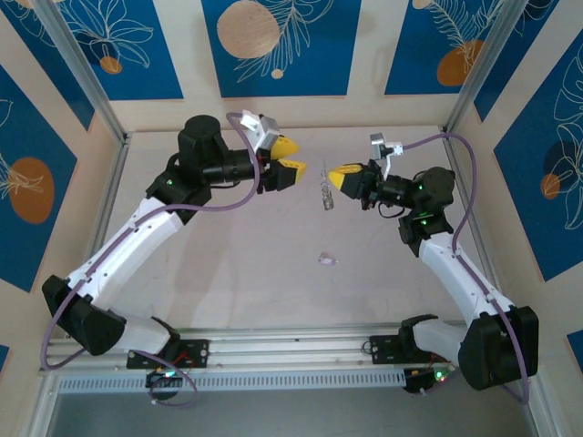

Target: Put the keys on the keyring

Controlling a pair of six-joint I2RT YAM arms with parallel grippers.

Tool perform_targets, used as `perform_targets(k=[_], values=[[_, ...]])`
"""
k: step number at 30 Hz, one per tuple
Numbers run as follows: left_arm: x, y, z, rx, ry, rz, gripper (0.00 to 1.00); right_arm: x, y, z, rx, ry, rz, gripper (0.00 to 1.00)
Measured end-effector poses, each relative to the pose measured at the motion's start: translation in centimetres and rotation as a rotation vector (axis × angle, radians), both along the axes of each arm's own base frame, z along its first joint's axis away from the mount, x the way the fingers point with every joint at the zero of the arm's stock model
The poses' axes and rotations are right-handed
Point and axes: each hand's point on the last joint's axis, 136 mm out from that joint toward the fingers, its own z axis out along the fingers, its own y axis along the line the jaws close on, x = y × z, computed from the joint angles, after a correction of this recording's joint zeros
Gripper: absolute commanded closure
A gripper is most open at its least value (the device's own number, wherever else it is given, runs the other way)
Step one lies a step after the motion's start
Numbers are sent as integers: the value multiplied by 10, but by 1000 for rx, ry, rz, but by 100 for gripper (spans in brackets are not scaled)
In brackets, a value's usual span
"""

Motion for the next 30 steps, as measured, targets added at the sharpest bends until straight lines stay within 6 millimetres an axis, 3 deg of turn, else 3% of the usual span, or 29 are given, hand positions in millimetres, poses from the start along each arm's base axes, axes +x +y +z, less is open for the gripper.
perform_targets(k=[4, 16, 25, 30], values=[[3, -8, -5, -82, 73, -47, 60, -1, -1, 6, 20, -7, -5, 100], [5, -26, 2, -257, 182, -197, 62, 2, -4, 14, 50, -8, -32, 100], [-5, -31, 4, -284, 195, -243, 63, 7, -6, 16, 64, -6, -64, 100], [-7, -36, -1, -283, 205, -255, 69, 9, -7, 17, 67, -5, -70, 100]])
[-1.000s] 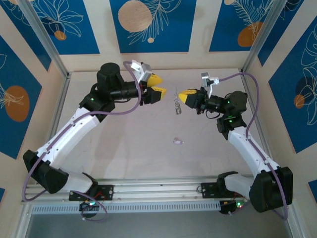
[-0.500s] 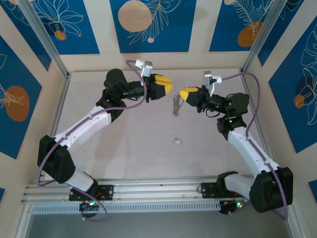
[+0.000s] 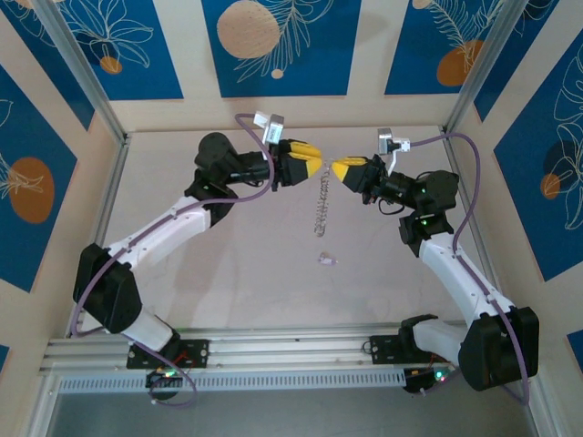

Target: Put the keys on the keyring

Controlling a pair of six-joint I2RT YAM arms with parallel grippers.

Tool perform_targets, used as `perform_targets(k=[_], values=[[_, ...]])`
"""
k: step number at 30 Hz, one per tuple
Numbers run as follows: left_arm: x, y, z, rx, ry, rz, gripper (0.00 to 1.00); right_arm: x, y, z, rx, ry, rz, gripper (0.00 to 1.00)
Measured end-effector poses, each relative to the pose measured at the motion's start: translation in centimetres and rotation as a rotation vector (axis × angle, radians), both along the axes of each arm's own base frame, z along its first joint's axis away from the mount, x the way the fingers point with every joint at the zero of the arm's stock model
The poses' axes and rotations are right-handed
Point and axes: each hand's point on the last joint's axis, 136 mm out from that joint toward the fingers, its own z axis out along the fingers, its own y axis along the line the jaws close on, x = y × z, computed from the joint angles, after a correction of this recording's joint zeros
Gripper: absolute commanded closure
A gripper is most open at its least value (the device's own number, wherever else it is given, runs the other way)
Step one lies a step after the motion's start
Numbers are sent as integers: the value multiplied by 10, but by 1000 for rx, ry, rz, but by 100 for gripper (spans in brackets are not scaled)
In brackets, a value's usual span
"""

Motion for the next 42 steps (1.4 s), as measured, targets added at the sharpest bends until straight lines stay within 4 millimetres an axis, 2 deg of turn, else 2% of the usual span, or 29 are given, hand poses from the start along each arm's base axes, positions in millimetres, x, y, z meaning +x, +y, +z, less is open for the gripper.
perform_targets(k=[24, 34, 42], values=[[-4, -16, -16, 21, 34, -42, 85, 1, -1, 3, 11, -5, -11, 100], [-4, -18, -16, 13, 23, -45, 86, 0, -1, 2, 11, -4, -11, 100], [-5, -18, -13, 2, 10, -47, 94, 0, -1, 2, 11, -6, -11, 100]])
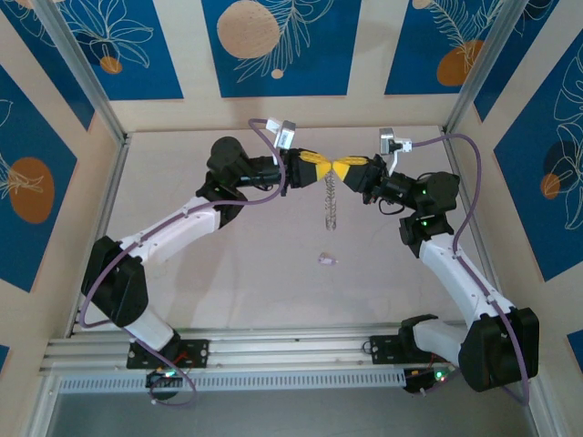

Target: Put the keys on the keyring

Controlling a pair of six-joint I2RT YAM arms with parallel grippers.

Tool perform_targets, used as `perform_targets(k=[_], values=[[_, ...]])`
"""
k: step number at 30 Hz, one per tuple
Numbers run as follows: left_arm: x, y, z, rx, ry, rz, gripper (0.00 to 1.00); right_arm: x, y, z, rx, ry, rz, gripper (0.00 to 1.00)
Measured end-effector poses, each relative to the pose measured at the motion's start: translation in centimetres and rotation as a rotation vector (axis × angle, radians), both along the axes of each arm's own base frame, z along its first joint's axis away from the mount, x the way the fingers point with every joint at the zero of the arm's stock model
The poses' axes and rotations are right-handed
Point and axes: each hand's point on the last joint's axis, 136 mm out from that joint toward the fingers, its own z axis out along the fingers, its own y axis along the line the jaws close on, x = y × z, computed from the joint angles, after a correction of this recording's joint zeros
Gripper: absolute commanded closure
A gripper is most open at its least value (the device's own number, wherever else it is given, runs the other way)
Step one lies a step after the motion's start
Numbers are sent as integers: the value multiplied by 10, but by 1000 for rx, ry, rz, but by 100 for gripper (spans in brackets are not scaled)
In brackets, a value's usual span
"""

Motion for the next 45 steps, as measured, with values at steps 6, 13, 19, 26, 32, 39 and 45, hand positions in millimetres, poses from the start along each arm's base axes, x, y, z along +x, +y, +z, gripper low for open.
perform_targets(k=[6, 13, 19, 26, 32, 39, 45], values=[[0, 0, 0, -3, -2, -1, 100, 0, 0, 0, 0, -1, 0, 100], [-1, -1, 2, -8, -11, -3, 100, -1, -3, 2, 1, 6, -14, 66], [1, -2, -3, 8, -37, 15, 100, -1, -33, 5, 20, 40, -141, 43], [2, 2, -13, 72, -75, 61, 100, -5, -61, -10, -1, 180, -325, 39], [0, 11, -18, 121, -138, 130, 100, 17, -74, -80, -93, 473, -443, 33], [4, 21, -39, 172, -170, 215, 100, 12, -75, -218, -300, 895, -516, 33], [7, 28, -56, 199, -150, 254, 100, -17, -58, -305, -523, 1136, -509, 38]])
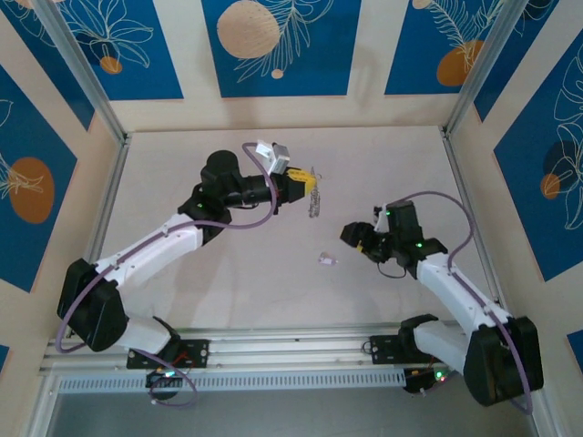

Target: Put the keys on the keyring

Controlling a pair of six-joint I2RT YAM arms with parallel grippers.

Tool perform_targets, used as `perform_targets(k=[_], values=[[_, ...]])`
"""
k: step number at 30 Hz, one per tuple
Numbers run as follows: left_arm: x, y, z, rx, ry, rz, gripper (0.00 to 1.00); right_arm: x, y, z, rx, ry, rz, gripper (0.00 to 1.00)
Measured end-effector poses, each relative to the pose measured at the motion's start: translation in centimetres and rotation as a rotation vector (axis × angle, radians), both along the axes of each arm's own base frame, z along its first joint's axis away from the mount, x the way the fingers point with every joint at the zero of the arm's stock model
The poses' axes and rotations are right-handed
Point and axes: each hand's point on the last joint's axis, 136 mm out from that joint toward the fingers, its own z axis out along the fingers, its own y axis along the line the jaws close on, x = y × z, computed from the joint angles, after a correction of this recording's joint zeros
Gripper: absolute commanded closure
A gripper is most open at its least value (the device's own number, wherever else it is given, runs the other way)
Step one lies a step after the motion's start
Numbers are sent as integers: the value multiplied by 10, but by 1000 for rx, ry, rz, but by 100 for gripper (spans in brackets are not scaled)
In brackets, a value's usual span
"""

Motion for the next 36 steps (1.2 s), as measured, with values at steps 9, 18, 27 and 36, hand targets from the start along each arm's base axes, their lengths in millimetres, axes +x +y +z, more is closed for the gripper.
perform_targets(k=[9, 18, 27, 36], values=[[5, 20, -2, -16, -17, 59, 100, -14, 31, -65, -207, 209, 85, 55], [12, 34, 3, -39, -42, 95, 100, 6, 50, -71, -242, 223, 72, 68], [17, 39, 1, -42, -42, 111, 100, 11, 62, -79, -256, 246, 94, 70], [19, 42, 4, -59, -42, 116, 100, 14, 65, -83, -257, 260, 91, 75]])
